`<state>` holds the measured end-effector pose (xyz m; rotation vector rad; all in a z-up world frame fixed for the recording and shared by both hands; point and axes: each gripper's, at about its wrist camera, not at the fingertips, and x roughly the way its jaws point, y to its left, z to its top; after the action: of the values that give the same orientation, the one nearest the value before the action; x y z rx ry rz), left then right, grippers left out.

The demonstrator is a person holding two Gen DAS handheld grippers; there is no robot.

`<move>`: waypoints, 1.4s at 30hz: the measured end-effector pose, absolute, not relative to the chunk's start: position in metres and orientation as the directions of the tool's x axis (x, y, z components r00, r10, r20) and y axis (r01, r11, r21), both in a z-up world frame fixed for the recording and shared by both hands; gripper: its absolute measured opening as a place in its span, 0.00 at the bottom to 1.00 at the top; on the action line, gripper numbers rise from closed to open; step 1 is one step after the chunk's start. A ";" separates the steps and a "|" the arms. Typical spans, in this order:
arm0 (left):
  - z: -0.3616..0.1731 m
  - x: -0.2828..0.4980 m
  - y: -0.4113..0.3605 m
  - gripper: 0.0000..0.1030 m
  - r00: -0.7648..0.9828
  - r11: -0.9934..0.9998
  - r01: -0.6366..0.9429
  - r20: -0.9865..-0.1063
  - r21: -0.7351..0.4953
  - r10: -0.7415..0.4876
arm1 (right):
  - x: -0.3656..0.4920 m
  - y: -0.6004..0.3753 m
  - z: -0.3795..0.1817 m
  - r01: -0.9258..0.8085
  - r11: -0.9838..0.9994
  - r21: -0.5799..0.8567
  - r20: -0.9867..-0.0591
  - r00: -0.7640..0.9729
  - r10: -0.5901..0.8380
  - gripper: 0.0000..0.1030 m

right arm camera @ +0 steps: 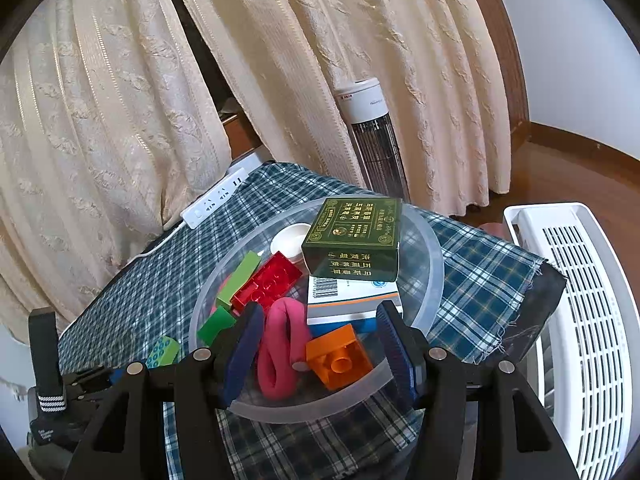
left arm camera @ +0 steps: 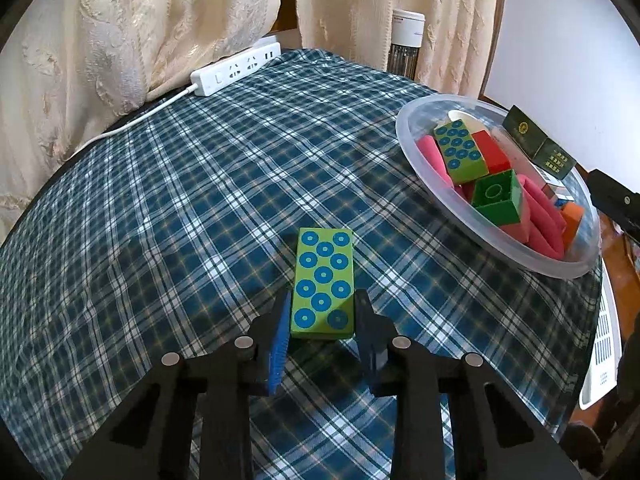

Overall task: Organize objects
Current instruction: 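Carry the green-blue brick into the bowl and open the left tool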

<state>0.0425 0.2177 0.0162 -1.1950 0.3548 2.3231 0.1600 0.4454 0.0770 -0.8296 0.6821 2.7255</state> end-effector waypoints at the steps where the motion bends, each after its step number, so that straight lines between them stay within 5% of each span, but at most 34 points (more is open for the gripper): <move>1: 0.017 0.043 0.217 0.30 -0.494 -0.845 -0.535 -0.812 0.001 0.312 | 0.160 0.446 0.077 -0.326 -0.870 0.369 -0.570 -0.819 0.065 0.60; 24: 0.082 0.061 0.282 0.30 -0.484 -0.743 -0.667 -0.722 -0.062 0.494 | 0.165 0.456 0.078 -0.350 -0.857 0.378 -0.560 -0.824 0.089 0.60; 42: 0.069 0.063 0.353 0.30 -0.368 -0.642 -0.761 -0.757 -0.088 0.540 | 0.171 0.478 0.070 -0.392 -0.830 0.397 -0.565 -0.817 0.115 0.60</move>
<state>0.0634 0.3528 0.0686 -1.0018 0.3535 2.0629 0.1708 0.4783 0.0703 -0.7785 0.7431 2.6546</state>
